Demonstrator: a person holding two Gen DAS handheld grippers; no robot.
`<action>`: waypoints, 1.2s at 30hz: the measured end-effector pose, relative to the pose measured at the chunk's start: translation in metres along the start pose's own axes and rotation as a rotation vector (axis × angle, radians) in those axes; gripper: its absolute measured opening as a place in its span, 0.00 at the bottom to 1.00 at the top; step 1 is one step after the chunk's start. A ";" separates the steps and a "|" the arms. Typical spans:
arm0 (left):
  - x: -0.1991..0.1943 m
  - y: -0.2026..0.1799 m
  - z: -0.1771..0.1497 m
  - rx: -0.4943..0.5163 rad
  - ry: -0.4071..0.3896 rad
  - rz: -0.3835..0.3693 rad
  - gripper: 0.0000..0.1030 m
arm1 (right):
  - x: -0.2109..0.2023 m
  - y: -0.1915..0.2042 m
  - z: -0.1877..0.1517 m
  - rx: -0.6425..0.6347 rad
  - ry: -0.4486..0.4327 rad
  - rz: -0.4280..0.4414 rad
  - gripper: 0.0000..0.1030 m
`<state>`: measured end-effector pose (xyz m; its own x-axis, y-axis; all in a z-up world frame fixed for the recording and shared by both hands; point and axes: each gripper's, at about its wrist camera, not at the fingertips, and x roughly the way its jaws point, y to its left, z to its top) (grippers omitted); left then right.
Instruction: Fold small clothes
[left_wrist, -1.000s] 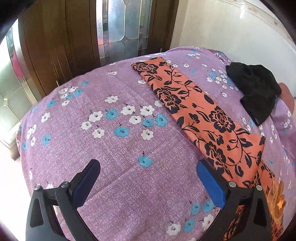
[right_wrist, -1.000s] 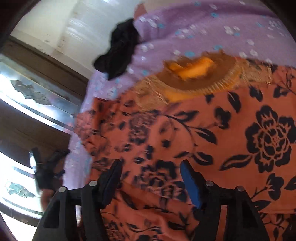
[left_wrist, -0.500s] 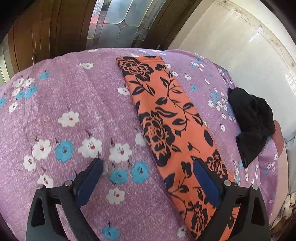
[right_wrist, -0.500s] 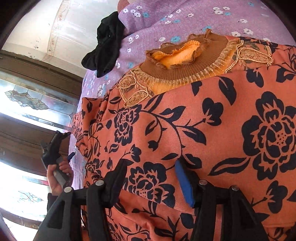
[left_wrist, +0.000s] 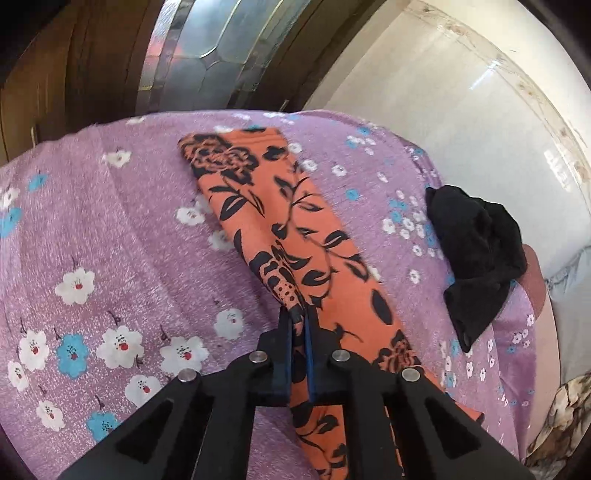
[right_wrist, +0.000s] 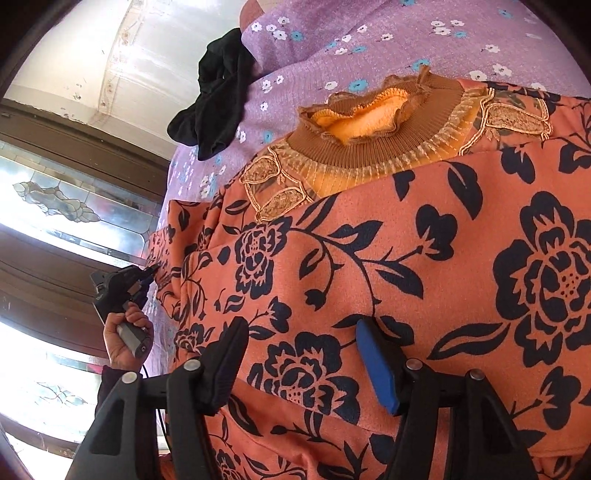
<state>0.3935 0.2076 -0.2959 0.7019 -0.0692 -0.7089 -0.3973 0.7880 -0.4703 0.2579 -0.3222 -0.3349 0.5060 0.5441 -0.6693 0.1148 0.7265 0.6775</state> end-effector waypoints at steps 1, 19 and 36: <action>-0.009 -0.011 0.000 0.040 -0.021 -0.013 0.05 | -0.002 -0.001 0.001 -0.003 -0.008 0.000 0.63; -0.163 -0.270 -0.394 1.447 0.067 -0.343 0.34 | -0.165 -0.059 0.041 0.108 -0.581 -0.174 0.63; -0.066 -0.050 -0.099 0.221 0.014 0.088 0.94 | -0.128 -0.034 0.038 0.014 -0.458 -0.164 0.68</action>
<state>0.3086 0.1119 -0.2774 0.6614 -0.0011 -0.7500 -0.3167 0.9061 -0.2806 0.2215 -0.4324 -0.2605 0.8043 0.1795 -0.5664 0.2347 0.7797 0.5805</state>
